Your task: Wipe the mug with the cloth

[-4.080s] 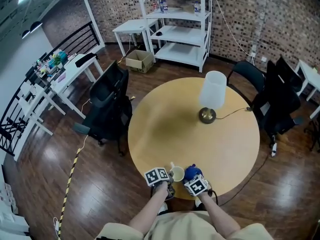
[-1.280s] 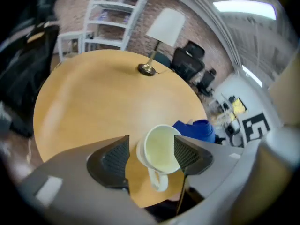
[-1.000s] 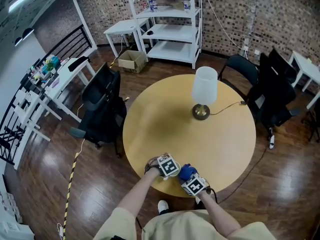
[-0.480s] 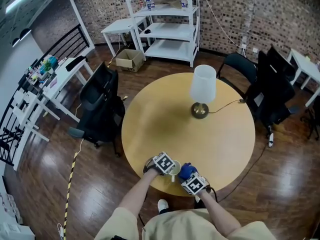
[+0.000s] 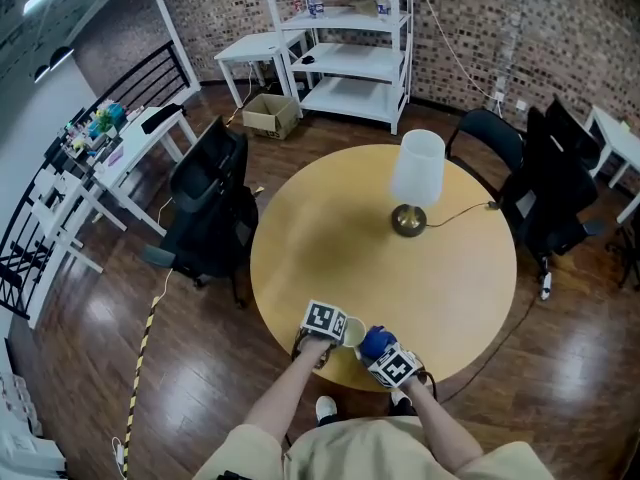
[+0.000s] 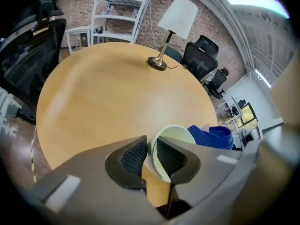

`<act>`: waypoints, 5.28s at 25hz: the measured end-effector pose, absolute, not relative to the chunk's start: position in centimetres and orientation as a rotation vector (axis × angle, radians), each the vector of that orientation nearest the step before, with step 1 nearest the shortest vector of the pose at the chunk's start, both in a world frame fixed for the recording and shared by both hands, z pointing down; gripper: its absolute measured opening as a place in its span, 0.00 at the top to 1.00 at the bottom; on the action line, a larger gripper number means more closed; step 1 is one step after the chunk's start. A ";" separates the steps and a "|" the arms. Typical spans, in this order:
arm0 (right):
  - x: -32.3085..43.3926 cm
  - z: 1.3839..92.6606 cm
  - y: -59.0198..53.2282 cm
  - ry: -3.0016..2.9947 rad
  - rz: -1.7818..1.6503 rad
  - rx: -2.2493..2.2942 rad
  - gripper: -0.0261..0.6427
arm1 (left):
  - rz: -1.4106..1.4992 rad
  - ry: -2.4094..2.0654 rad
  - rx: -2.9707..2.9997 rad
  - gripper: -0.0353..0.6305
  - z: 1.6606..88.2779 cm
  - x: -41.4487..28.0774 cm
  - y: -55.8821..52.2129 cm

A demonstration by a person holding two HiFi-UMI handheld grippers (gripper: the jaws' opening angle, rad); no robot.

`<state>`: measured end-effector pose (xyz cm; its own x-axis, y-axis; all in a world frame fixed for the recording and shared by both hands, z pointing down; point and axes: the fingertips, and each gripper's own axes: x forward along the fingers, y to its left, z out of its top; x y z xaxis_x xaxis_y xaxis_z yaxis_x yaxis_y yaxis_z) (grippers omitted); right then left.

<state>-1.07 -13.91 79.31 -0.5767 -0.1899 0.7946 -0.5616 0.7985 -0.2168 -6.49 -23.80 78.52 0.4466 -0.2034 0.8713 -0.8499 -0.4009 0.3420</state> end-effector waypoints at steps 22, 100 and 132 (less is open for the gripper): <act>1.2 75.8 -11.2 -2.330 0.611 0.555 0.87 | 1.126 -0.735 2.383 0.69 72.9 -6.2 -20.1; 8.7 71.5 -16.2 -2.410 0.871 1.128 0.87 | 1.073 -0.668 2.175 0.92 76.9 -0.5 -19.1; 7.1 41.8 -23.7 -2.562 -0.127 1.610 0.87 | 0.210 -1.750 2.711 0.48 43.2 -8.4 -26.1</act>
<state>7.06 -23.71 41.82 -0.4300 -0.9014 0.0511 -0.8918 0.4329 0.1312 -8.41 -26.13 43.23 0.4070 -0.9115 0.0593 -0.8996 -0.4112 -0.1471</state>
